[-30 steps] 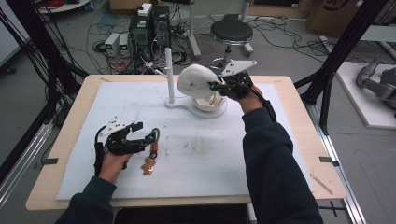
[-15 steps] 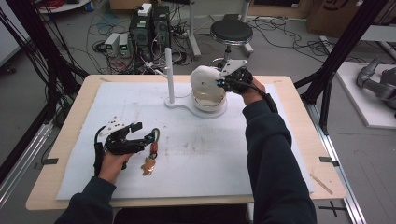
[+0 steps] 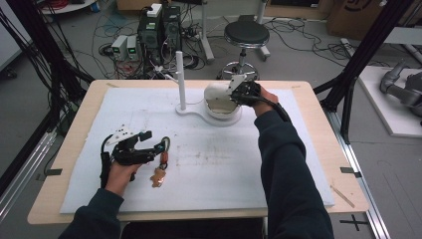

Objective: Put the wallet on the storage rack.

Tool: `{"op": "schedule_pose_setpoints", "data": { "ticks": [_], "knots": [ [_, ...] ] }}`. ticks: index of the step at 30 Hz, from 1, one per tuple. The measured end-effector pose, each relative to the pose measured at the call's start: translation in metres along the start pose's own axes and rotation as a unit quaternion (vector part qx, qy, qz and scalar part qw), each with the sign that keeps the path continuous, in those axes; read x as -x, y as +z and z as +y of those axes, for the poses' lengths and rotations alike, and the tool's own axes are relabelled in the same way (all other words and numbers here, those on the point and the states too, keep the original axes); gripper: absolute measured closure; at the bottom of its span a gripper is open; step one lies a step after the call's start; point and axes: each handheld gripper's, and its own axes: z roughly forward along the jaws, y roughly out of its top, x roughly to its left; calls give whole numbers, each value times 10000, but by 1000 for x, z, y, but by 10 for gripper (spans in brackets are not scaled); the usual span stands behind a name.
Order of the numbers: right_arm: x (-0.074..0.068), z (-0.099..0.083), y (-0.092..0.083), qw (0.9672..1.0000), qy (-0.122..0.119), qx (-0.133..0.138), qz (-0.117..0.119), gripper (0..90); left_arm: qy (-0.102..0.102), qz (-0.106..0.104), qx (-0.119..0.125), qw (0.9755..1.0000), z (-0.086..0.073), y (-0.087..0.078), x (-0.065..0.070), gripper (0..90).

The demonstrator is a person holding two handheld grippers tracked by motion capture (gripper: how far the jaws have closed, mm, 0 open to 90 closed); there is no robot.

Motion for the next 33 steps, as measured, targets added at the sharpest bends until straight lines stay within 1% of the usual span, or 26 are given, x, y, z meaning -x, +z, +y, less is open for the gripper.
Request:
{"op": "schedule_pose_setpoints", "data": {
  "ticks": [4, 7, 8, 9, 11, 12, 13, 14, 15, 16, 17, 18, 20, 21, 22, 23, 24, 25, 26, 27, 28, 29, 30, 31, 32, 33],
  "knots": [
    [-3, 1, 7, 9999, -65, -83, 14, 775, -9, 1, -5, 10000, 0, 0, 0, 226],
    [-6, 0, 15, 9994, -36, -315, 110, 770, -18, -17, -9, 10000, 0, 1, 0, 226],
    [-7, 0, 16, 9994, -28, -331, 137, 759, -15, -12, -11, 10000, 0, 0, 0, 226],
    [-6, 0, 16, 9993, 30, -315, 180, 703, -24, -6, 2, 10000, 0, 0, 0, 226],
    [-3, 1, 11, 9977, 574, -177, 317, 514, -33, -8, 14, 10000, 0, 0, -1, 226],
    [-1, 1, 9, 9966, 726, -45, 389, 465, -43, -16, 6, 10000, 0, 1, -1, 226],
    [2, 1, 4, 9929, 1042, 226, 535, 446, -53, -21, 6, 10000, 0, 1, 0, 226],
    [3, 2, 1, 9895, 1223, 396, 656, 455, -55, -22, 8, 10000, 0, 1, 0, 226],
    [5, 3, -2, 9853, 1375, 638, 786, 516, -52, -25, 3, 10000, 0, 1, 0, 226],
    [5, 4, -5, 9816, 1458, 871, 877, 647, -52, -24, 8, 10000, 0, 1, 0, 226],
    [3, 4, -7, 9793, 1479, 1027, 921, 721, -51, -26, 11, 10000, 0, 1, 0, 226],
    [2, 5, -6, 9801, 1480, 969, 899, 744, -59, -23, 7, 10000, 0, 1, 0, 226],
    [-2, 6, 0, 9825, 1515, 578, 916, 745, -62, -31, 1, 10000, 0, 0, 0, 226],
    [-2, 6, 0, 9812, 1574, 556, 971, 719, -62, -35, -2, 10000, 0, 0, 0, 226],
    [-2, 7, -2, 9796, 1655, 599, 966, 626, -63, -37, -7, 10000, 0, 0, 0, 226],
    [-1, 8, -5, 9767, 1822, 666, 918, 512, -51, -35, -16, 10000, 0, 0, 0, 226],
    [0, 8, -10, 9721, 2047, 707, 896, 473, -50, -14, -12, 10000, 0, 1, 0, 226],
    [2, 7, -17, 9673, 2220, 805, 930, 470, -41, 22, -15, 10000, 0, 0, 0, 226],
    [3, 5, -23, 9661, 2248, 865, 932, 452, -47, 39, -14, 10000, 0, 0, -1, 226],
    [3, 4, -32, 9655, 2279, 872, 906, 421, -56, 32, -10, 10000, 0, 0, -1, 226],
    [3, 3, -39, 9673, 2239, 854, 828, 396, -64, 54, 7, 10000, 0, -1, -1, 226],
    [3, 1, -48, 9675, 2277, 815, 743, 382, -58, 63, 6, 10000, 0, -2, -2, 226],
    [2, -3, -60, 9659, 2374, 816, 630, 369, -74, 86, 16, 9999, 1, -3, -2, 226],
    [-1, -7, -67, 9625, 2501, 903, 535, 367, -109, 142, 39, 9998, 1, -4, -3, 226],
    [-4, -15, -76, 9566, 2653, 1111, 463, 365, -176, 174, 51, 9997, 3, -6, -4, 226],
    [-10, -25, -86, 9525, 2793, 1106, 491, 361, -234, 216, 51, 9995, 4, -7, -5, 226]
  ]
}}
